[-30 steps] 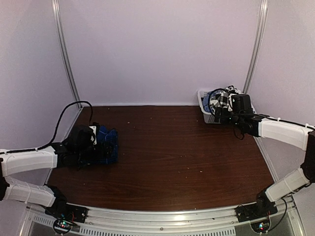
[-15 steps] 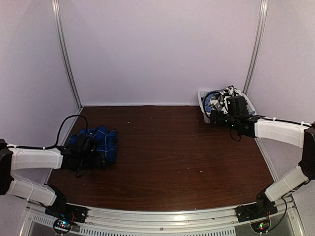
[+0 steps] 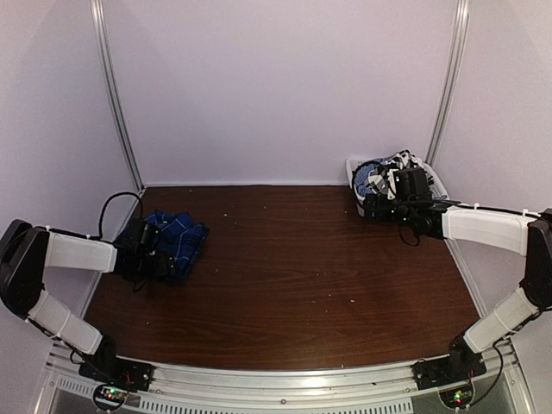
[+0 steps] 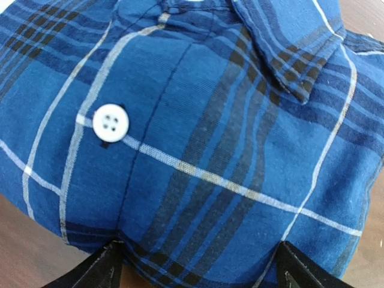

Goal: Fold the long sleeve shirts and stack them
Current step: Move the square-folded shirt to the corner of the board.

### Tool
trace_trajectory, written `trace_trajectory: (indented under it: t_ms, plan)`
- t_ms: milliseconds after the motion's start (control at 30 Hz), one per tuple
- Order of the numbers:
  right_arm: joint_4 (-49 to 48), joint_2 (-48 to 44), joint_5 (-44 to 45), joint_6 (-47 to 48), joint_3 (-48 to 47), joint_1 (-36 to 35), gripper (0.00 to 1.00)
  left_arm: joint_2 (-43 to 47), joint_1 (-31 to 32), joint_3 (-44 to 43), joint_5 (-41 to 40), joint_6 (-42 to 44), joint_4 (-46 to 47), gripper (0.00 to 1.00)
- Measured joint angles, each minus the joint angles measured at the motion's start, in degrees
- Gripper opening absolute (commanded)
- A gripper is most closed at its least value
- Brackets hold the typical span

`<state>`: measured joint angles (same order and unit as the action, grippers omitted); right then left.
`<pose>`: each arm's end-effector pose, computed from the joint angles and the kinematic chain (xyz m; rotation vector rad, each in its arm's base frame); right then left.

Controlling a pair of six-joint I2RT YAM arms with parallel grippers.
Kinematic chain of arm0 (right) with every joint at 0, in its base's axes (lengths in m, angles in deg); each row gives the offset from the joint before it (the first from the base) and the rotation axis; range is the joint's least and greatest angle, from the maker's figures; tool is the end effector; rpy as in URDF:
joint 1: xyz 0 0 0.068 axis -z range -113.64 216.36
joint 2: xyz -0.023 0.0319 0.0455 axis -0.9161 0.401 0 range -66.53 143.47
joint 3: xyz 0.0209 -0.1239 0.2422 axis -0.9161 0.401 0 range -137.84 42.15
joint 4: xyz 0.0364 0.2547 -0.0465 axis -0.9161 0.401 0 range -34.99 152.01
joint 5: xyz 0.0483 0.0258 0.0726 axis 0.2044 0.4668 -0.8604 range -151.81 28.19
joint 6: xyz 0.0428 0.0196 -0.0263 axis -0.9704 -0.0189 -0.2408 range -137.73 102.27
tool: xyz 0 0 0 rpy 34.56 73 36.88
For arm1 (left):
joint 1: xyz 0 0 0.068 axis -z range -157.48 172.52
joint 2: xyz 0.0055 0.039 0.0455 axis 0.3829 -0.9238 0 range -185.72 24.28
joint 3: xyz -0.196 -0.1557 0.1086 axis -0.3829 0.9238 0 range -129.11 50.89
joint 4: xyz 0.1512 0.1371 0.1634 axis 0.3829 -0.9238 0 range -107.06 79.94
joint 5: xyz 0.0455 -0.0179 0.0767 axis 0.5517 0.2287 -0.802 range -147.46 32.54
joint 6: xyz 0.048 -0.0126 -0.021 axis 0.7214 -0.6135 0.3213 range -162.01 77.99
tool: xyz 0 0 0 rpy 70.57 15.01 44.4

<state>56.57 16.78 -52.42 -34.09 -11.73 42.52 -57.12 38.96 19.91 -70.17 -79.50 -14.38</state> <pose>0.3003 0.1263 0.2515 -0.0398 2.1129 0.2478 0.2379 -0.0621 0.1352 -0.5423 2.4361 -0.1118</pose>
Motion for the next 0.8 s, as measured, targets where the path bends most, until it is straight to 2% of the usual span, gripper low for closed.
trace_trajectory:
  t_ms: [133, 433, 800]
  plan:
    - [-0.11, 0.24, -0.46, 0.02, 0.04, 0.0, 1.0, -1.95, -0.52, -2.78, 1.33, 1.49, 0.31, 0.9]
    - [-0.48, 0.28, -0.96, -0.44, 1.53, -0.15, 1.0, 3.48, 2.08, -7.32, 4.0, 5.38, 1.09, 0.89]
    - [-0.68, 0.28, -2.12, -0.85, 2.05, -0.28, 1.0, -14.29, 7.23, -21.51, -0.72, 13.51, -1.33, 0.89]
